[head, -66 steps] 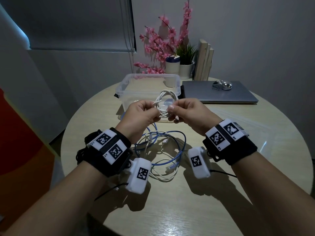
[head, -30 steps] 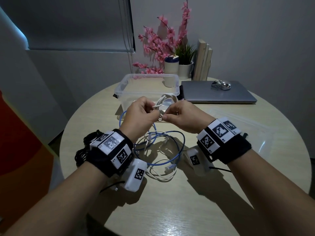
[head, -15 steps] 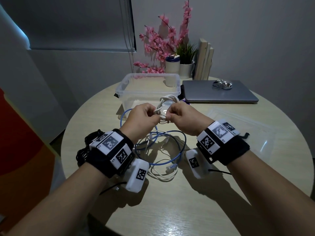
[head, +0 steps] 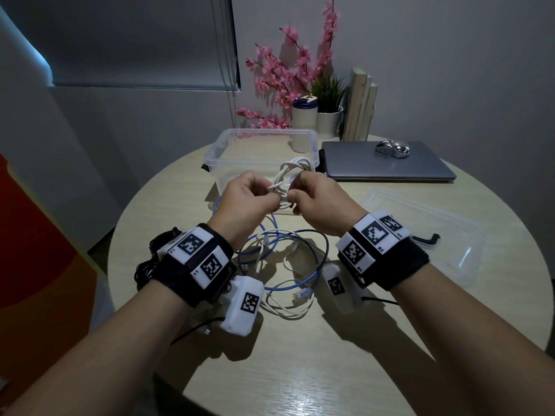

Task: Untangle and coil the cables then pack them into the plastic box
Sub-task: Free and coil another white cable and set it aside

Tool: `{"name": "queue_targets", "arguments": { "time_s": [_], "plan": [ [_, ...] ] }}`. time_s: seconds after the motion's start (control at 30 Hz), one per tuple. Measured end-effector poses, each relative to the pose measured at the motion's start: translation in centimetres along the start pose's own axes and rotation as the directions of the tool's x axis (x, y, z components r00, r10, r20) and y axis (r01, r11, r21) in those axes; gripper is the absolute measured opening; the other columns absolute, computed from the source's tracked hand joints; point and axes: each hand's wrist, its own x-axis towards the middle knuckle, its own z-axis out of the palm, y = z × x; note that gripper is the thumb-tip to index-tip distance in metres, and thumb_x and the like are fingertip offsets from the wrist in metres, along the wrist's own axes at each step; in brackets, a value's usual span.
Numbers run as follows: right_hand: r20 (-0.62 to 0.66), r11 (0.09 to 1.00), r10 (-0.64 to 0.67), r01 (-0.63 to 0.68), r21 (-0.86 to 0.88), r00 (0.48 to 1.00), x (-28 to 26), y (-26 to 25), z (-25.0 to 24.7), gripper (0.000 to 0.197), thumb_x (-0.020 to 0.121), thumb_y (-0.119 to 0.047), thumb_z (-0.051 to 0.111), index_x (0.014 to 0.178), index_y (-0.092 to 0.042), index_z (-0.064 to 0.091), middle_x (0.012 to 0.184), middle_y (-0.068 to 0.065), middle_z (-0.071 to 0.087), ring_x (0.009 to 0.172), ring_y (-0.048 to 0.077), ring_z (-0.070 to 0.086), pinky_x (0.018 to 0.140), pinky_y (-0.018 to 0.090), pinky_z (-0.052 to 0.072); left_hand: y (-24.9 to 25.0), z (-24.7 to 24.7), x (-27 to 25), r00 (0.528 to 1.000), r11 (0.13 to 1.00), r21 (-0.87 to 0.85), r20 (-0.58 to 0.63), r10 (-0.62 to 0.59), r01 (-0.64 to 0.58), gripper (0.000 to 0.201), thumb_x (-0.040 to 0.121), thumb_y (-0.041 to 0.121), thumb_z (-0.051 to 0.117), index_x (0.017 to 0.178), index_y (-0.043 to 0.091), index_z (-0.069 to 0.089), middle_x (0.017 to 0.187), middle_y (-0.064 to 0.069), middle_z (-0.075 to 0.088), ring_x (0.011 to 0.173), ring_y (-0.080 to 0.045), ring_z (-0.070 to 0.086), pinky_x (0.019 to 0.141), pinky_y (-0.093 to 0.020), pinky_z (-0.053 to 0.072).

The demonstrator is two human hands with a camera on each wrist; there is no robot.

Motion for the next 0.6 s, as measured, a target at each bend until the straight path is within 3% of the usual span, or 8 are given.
{"name": "queue_targets", "arguments": {
  "time_s": [0.1, 0.27, 0.33, 0.5, 0.6],
  "plan": [
    [-0.006, 1.0, -0.018, 0.018, -0.02, 1.0, -0.1, -0.1, 0.1, 0.009, 0.094, -0.019, 0.052, 0.09, -0.014, 0.059, 0.092, 0.011, 0.064, 0.087, 0.026, 0.061, 0.081, 0.039, 0.05, -0.1, 0.0, -0.2, 1.0, 1.0, -0.027, -0.027, 0.002, -0.003, 0.021, 0.069, 0.002, 0.068, 0.07, 0.018, 0.056, 0.069, -0.005, 0.052, 0.071, -0.021, 0.05, 0.073, -0.041, 0.047],
    [0.049, 0.99, -0.061, 0.067, -0.126, 0.997, 0.0, -0.4, -0.2, 0.018, 0.097, -0.023, 0.049, 0.083, -0.016, 0.058, 0.068, -0.002, 0.052, 0.067, 0.014, 0.05, 0.056, 0.023, 0.034, -0.4, 0.2, -0.4, 0.994, 0.99, -0.134, -0.106, 0.022, -0.037, 0.026, 0.083, -0.01, 0.058, 0.08, 0.015, 0.052, 0.076, -0.006, 0.058, 0.072, -0.02, 0.055, 0.071, -0.033, 0.048],
    [0.02, 0.996, -0.043, 0.044, -0.081, 0.999, 0.0, -0.1, -0.2, 0.018, 0.097, -0.022, 0.049, 0.082, -0.017, 0.059, 0.066, -0.004, 0.052, 0.066, 0.013, 0.051, 0.059, 0.027, 0.038, -0.6, 0.3, -0.5, 0.995, 0.982, -0.188, -0.102, 0.003, -0.022, 0.025, 0.084, -0.009, 0.059, 0.086, 0.015, 0.053, 0.08, -0.007, 0.063, 0.077, -0.021, 0.06, 0.075, -0.033, 0.052],
    [0.003, 0.996, 0.047, -0.047, 0.074, 0.999, -0.1, 0.4, 0.2, 0.017, 0.096, -0.019, 0.05, 0.081, -0.018, 0.059, 0.074, -0.004, 0.055, 0.083, 0.02, 0.056, 0.081, 0.037, 0.048, -0.7, 1.0, -0.8, 0.997, 0.971, -0.225, 0.032, -0.076, 0.081, 0.014, 0.086, -0.007, 0.06, 0.096, 0.003, 0.058, 0.082, -0.009, 0.067, 0.074, -0.018, 0.066, 0.078, -0.028, 0.057],
    [-0.002, 0.987, 0.085, -0.084, 0.135, 0.996, -0.3, 0.5, 0.3, 0.023, 0.096, -0.019, 0.05, 0.073, -0.023, 0.054, 0.075, -0.005, 0.056, 0.084, 0.019, 0.056, 0.08, 0.035, 0.047, -0.3, 1.0, -0.9, 0.995, 0.975, -0.201, 0.035, -0.09, 0.095, 0.015, 0.085, -0.007, 0.061, 0.09, 0.007, 0.059, 0.079, -0.009, 0.066, 0.076, -0.02, 0.066, 0.081, -0.031, 0.056]
  ]
}}
